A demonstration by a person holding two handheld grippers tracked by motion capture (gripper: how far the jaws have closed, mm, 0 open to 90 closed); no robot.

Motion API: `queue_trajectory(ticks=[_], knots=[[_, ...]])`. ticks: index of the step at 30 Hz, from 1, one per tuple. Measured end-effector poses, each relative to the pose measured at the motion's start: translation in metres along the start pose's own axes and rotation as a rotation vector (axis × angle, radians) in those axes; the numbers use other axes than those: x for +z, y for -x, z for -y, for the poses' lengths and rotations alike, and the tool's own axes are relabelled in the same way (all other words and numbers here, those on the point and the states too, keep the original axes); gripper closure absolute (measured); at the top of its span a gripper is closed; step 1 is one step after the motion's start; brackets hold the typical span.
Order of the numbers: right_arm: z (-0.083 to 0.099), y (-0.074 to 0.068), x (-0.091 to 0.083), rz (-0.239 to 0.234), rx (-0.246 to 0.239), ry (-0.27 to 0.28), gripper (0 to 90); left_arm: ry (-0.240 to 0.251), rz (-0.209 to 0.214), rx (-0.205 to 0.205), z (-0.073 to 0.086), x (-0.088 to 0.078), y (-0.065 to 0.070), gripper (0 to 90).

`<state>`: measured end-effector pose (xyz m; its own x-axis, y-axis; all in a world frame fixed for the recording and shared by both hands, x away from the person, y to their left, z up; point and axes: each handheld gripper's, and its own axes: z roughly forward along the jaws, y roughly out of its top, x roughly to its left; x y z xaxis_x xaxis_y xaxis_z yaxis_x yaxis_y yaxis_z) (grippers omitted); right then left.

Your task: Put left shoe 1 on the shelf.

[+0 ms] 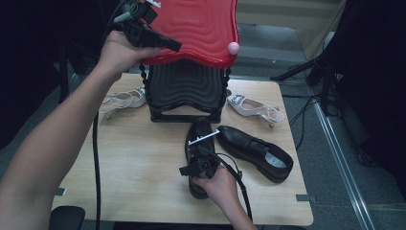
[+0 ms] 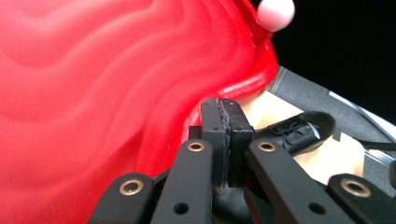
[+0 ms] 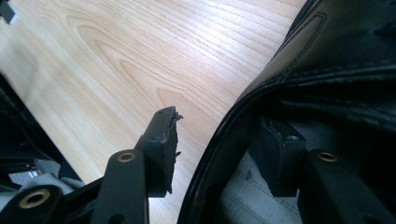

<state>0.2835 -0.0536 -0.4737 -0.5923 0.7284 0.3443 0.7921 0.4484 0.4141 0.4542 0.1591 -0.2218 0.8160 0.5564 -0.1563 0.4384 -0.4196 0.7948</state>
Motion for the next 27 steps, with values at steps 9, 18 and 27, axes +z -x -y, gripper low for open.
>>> queue_trajectory(ticks=[9,18,27], knots=[[-0.003,0.001,0.008,0.034,0.010,-0.014,54.4,-0.026,-0.030,-0.004,-0.011,0.016,-0.007,89.9],[-0.008,0.003,0.010,0.040,0.029,-0.047,60.1,-0.037,-0.061,-0.002,-0.008,0.022,-0.010,90.0],[-0.006,0.006,0.010,0.023,0.036,-0.033,67.3,-0.042,-0.086,0.002,-0.008,0.023,-0.009,90.0]])
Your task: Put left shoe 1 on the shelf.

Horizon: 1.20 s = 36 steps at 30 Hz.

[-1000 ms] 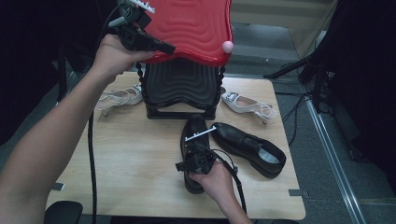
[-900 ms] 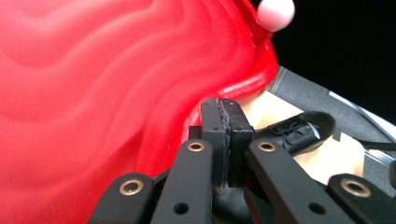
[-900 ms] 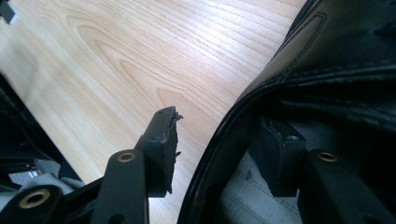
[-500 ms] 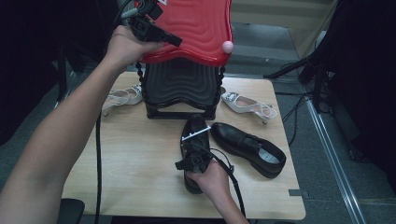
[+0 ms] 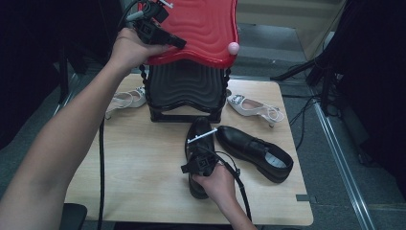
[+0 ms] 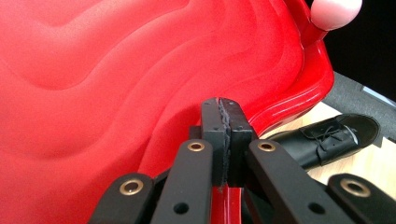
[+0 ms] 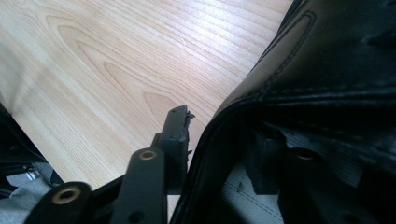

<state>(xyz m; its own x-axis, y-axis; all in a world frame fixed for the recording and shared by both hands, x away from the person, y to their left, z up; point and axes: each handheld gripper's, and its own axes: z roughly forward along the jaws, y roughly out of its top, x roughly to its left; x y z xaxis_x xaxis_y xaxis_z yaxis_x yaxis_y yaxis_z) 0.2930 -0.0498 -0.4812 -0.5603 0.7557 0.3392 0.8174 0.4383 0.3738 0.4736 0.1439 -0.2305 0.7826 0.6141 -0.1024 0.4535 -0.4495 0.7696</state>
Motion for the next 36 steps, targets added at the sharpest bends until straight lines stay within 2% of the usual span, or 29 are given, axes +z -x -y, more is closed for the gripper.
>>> queue_trajectory(ticks=[3,4,6,8,17,21,24,30,36], knots=[[0.001,0.000,-0.004,0.008,-0.009,0.013,75.0,0.003,0.010,0.001,0.000,-0.001,0.000,90.0],[0.003,0.001,-0.009,0.014,-0.024,0.004,81.4,0.003,0.010,0.001,0.000,-0.001,0.000,90.0],[0.004,0.001,-0.011,0.023,-0.027,0.006,83.4,0.001,0.008,0.005,0.000,-0.001,0.000,90.0],[0.006,0.004,-0.013,0.010,-0.033,0.001,85.5,0.002,0.006,0.002,0.000,-0.001,0.001,90.0],[0.008,0.016,-0.032,-0.036,-0.012,0.034,87.1,-0.010,-0.007,0.000,-0.001,0.000,0.000,90.0],[0.009,0.024,-0.046,-0.062,-0.002,0.084,87.4,-0.010,-0.007,0.000,-0.001,0.000,0.000,90.0],[0.008,0.027,-0.053,-0.089,-0.005,0.094,87.4,-0.012,-0.007,0.001,-0.001,0.000,0.000,90.0],[0.004,0.029,-0.061,-0.166,-0.003,0.116,87.4,-0.018,-0.009,0.002,-0.002,0.000,0.001,90.0],[-0.001,0.020,-0.074,-0.199,-0.033,0.132,87.4,-0.018,-0.008,0.000,-0.002,0.000,0.000,90.0]])
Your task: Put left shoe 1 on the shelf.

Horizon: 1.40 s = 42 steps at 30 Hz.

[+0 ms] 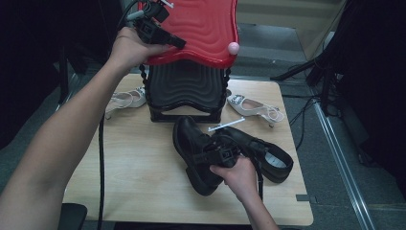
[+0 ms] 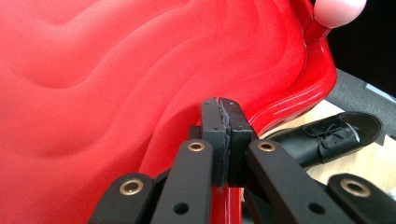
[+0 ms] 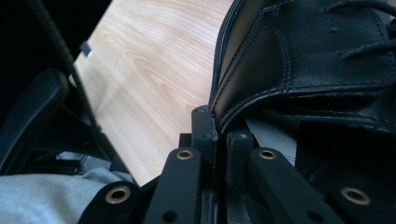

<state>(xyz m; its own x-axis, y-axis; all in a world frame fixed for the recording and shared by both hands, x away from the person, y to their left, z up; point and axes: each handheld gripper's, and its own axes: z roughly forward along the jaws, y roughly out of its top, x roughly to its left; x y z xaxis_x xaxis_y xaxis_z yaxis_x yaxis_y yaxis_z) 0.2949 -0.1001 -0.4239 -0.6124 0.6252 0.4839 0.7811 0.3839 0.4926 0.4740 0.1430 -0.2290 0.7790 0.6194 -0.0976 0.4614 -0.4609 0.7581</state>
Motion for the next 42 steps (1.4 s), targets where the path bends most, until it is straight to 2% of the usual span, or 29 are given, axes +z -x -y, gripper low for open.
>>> queue_trajectory(ticks=[4,10,17,21,24,26,31,38,42], knots=[[-0.007,-0.009,-0.010,-0.020,-0.023,0.032,87.4,-0.003,-0.001,0.000,0.000,0.000,0.000,90.0],[-0.019,-0.025,-0.024,-0.012,-0.073,0.081,87.4,-0.004,0.003,-0.008,0.000,-0.001,0.000,90.0],[-0.043,-0.030,-0.030,0.015,-0.106,0.126,87.2,-0.007,0.000,-0.004,0.000,-0.001,0.000,90.0],[-0.060,-0.032,-0.030,0.047,-0.125,0.151,87.2,-0.008,0.000,-0.005,0.000,-0.001,0.000,90.0],[-0.075,-0.033,-0.027,0.082,-0.143,0.175,87.1,-0.009,0.000,-0.004,0.000,-0.001,0.000,90.0],[-0.087,-0.033,-0.023,0.121,-0.175,0.189,87.1,-0.009,-0.002,-0.005,0.000,-0.001,0.000,90.0],[-0.109,-0.029,-0.009,0.193,-0.196,0.221,87.0,-0.005,-0.004,-0.002,0.000,-0.001,0.001,90.0],[-0.125,-0.024,0.015,0.289,-0.248,0.266,87.1,-0.006,-0.011,0.004,0.001,-0.001,0.002,90.0],[-0.132,-0.023,0.024,0.308,-0.249,0.293,87.1,-0.004,-0.011,0.006,0.001,-0.001,0.002,90.0]])
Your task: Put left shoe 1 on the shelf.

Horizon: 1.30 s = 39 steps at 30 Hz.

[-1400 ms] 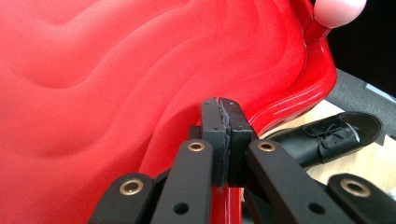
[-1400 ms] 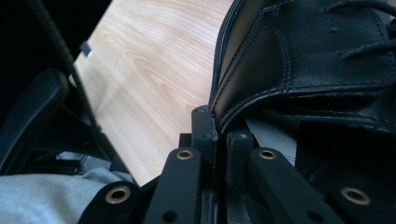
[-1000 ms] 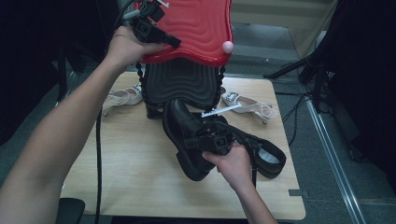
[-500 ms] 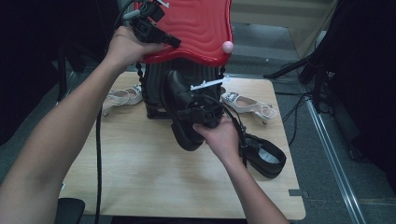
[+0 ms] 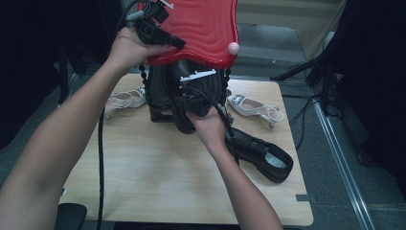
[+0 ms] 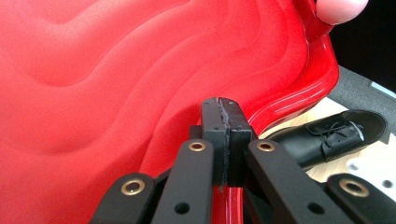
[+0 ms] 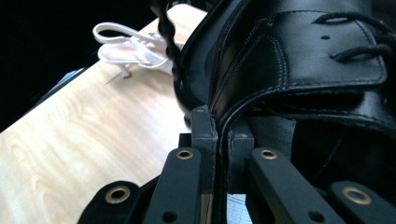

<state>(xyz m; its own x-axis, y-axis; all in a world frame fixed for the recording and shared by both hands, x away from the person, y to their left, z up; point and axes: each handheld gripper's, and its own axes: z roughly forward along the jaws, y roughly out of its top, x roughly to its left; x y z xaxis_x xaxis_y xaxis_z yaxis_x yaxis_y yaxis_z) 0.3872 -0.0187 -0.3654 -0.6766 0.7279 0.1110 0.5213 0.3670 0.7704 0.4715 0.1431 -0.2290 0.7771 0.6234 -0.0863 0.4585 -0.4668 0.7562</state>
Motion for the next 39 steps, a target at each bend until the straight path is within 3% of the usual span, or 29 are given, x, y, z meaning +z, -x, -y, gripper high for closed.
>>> queue_trajectory(ticks=[6,12,19,24,27,30,34,39], knots=[[-0.003,-0.008,0.018,0.087,-0.065,0.015,87.0,0.006,-0.003,-0.008,0.002,-0.001,0.000,90.0],[-0.008,-0.010,0.033,0.102,-0.067,0.034,86.9,0.007,0.002,-0.014,0.003,-0.002,-0.001,90.0],[-0.017,-0.012,0.045,0.098,-0.062,0.049,85.7,0.011,0.003,-0.011,0.003,-0.002,-0.001,90.0],[-0.017,-0.016,0.056,0.090,-0.061,0.024,81.6,0.011,0.003,-0.019,0.004,-0.002,-0.002,90.0],[-0.017,-0.016,0.058,0.076,-0.035,0.017,79.2,0.011,-0.004,-0.009,0.004,-0.002,-0.001,90.0],[-0.017,-0.014,0.058,0.051,-0.020,0.007,75.7,0.014,-0.007,-0.012,0.004,-0.002,-0.001,90.0],[-0.016,-0.016,0.058,0.056,-0.037,0.001,72.5,0.014,-0.007,-0.016,0.004,-0.002,-0.001,90.0],[-0.018,-0.017,0.049,0.052,-0.039,0.026,67.8,0.016,-0.007,-0.020,0.004,-0.001,-0.001,90.0]])
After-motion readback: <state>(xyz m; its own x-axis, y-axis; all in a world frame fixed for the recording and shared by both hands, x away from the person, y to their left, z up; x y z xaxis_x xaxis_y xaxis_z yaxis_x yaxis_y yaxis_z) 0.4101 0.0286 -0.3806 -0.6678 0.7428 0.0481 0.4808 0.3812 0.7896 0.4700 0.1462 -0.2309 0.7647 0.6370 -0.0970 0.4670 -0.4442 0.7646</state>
